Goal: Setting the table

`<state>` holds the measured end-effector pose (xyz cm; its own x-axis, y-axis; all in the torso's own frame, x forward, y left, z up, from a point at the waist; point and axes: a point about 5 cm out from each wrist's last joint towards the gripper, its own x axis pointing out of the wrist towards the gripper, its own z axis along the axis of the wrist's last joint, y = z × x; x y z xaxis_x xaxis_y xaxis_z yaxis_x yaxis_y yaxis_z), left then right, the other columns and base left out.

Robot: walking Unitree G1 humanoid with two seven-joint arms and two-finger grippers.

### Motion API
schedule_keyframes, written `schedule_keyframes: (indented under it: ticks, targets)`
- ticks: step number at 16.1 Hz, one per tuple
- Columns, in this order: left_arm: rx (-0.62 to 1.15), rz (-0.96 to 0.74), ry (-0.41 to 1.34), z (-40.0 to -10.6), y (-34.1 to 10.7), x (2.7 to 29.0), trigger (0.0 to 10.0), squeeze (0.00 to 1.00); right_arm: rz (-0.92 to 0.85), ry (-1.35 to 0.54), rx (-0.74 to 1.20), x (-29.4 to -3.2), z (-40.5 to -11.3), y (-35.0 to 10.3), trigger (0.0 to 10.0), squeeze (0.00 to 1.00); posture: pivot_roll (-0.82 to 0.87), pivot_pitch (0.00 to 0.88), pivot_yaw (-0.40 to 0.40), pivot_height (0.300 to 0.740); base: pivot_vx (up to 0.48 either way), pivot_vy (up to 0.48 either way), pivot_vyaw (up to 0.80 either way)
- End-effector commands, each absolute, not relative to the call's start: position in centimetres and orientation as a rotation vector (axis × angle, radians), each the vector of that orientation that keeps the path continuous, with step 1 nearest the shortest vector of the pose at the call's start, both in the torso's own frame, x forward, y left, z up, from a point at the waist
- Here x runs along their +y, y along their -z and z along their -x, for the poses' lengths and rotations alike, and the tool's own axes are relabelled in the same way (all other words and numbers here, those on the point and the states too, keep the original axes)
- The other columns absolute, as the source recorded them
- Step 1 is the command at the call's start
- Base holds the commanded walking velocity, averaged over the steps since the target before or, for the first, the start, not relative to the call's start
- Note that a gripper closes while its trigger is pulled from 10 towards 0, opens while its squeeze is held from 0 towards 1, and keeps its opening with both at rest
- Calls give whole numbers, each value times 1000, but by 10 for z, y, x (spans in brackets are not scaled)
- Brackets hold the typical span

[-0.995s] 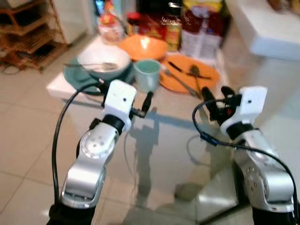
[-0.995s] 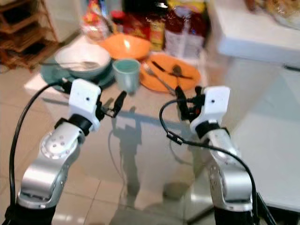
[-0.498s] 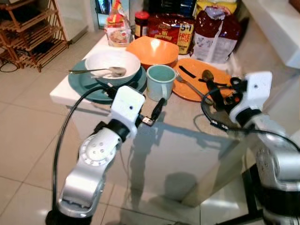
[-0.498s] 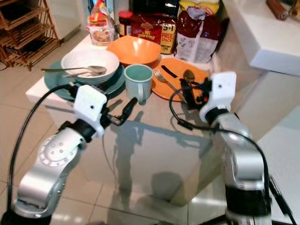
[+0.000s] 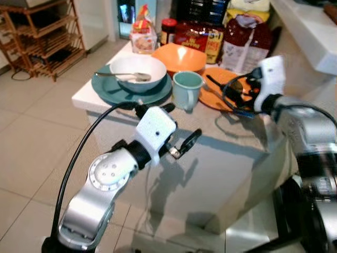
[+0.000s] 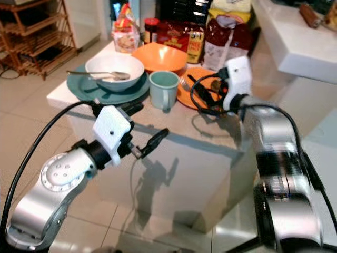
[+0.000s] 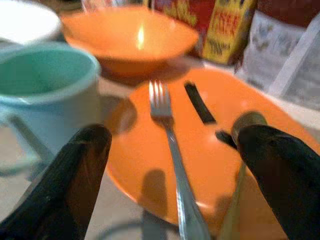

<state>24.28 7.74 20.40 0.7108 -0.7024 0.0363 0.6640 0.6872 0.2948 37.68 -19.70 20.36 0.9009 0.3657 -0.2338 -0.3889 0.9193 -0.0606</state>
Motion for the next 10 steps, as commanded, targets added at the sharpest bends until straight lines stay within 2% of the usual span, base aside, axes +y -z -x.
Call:
schedule_keyframes:
  ticks: [1, 2, 3, 10]
  targets:
    - [-153, -273, 787, -241, -206, 75, 10000, 0, 142, -381, 236, -205, -385, -207, 10000, 1000, 66, 39, -84, 740, 0, 0, 0]
    - [-149, -275, 791, -240, -206, 75, 10000, 0, 166, -368, 261, -208, -391, -206, 10000, 1000, 68, 42, -86, 740, 0, 0, 0]
    - [-145, -276, 795, -239, -206, 75, 10000, 0, 183, -375, 274, -209, -394, -206, 10000, 0, 67, 43, -85, 740, 0, 0, 0]
    - [-127, -275, 844, -235, -207, 71, 10000, 0, 278, -335, 286, -198, -411, -210, 10000, 0, 82, 75, -73, 740, 0, 0, 0]
